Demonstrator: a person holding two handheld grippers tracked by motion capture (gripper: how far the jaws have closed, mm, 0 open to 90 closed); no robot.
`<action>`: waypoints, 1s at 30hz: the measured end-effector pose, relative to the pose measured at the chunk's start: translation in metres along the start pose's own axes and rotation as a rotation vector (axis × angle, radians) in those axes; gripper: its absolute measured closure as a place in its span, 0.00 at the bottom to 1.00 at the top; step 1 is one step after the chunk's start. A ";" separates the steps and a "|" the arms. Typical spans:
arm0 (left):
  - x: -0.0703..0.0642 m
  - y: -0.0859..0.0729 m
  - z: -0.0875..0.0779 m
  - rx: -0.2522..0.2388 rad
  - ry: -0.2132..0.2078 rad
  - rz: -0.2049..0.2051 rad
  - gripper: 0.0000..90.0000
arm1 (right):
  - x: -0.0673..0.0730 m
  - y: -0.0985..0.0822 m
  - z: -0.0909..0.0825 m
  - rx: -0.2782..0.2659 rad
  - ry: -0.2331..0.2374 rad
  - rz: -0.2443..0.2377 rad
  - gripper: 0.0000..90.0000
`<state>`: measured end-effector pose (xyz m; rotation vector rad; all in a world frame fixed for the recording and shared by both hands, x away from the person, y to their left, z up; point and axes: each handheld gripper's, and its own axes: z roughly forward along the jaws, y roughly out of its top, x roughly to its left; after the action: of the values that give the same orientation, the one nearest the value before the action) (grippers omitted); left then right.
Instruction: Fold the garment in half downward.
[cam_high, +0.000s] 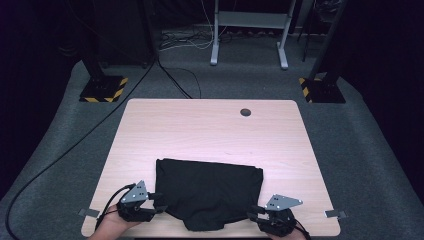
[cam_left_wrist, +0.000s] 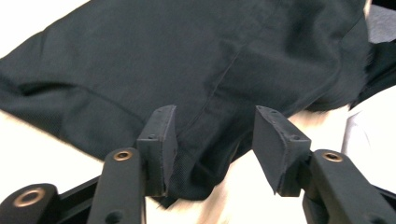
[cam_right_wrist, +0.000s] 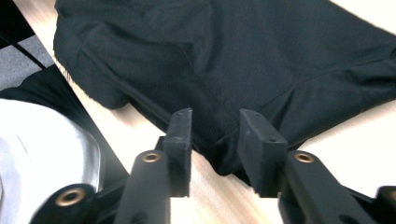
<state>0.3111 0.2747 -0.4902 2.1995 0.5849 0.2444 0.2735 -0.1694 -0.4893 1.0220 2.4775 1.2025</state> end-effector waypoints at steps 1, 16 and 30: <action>-0.001 0.001 0.000 -0.002 0.002 0.002 0.52 | 0.000 0.001 0.000 -0.005 -0.006 0.001 0.69; 0.011 0.016 0.024 0.014 0.013 -0.020 0.33 | -0.001 0.020 0.027 0.003 0.007 -0.009 0.50; 0.030 0.011 0.050 0.088 0.031 -0.036 0.30 | -0.016 0.022 0.058 0.081 0.015 0.011 0.47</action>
<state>0.3588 0.2495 -0.5148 2.2711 0.6635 0.2382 0.3228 -0.1348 -0.5121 1.0519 2.5539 1.1259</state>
